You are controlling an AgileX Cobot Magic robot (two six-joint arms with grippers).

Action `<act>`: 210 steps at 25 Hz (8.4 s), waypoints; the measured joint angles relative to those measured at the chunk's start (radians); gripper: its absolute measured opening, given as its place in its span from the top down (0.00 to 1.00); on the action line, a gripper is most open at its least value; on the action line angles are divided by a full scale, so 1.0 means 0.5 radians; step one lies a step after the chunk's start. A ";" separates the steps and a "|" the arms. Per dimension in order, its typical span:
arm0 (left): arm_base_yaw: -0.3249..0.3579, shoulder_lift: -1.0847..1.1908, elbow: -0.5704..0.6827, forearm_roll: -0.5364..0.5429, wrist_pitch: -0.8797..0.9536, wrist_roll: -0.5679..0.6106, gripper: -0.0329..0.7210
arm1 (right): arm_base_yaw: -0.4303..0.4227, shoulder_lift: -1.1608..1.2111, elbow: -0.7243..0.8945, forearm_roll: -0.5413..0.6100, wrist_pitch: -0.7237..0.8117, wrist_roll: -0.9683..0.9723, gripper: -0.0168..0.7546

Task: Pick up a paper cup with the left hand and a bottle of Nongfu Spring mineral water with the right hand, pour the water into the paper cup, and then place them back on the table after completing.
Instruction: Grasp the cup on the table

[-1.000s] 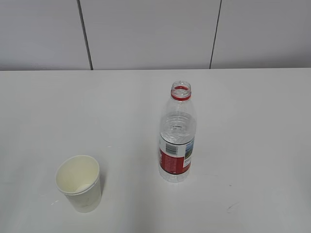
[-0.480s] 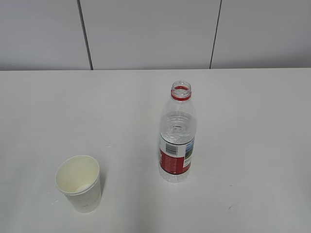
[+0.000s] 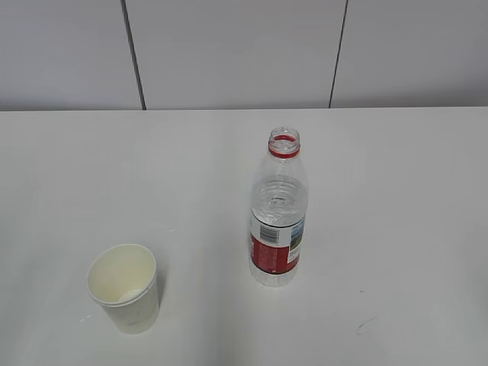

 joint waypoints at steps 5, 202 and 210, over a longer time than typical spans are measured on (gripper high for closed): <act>0.000 0.000 0.000 0.000 0.000 0.027 0.21 | 0.000 0.000 -0.013 -0.003 -0.023 -0.060 0.35; -0.121 3.842 0.943 1.636 -4.492 -0.103 0.18 | 0.000 3.413 0.516 -0.988 -4.577 -0.151 0.35; -0.137 3.936 0.784 1.666 -4.511 0.010 0.18 | 0.000 3.413 0.516 -0.988 -4.577 -0.158 0.35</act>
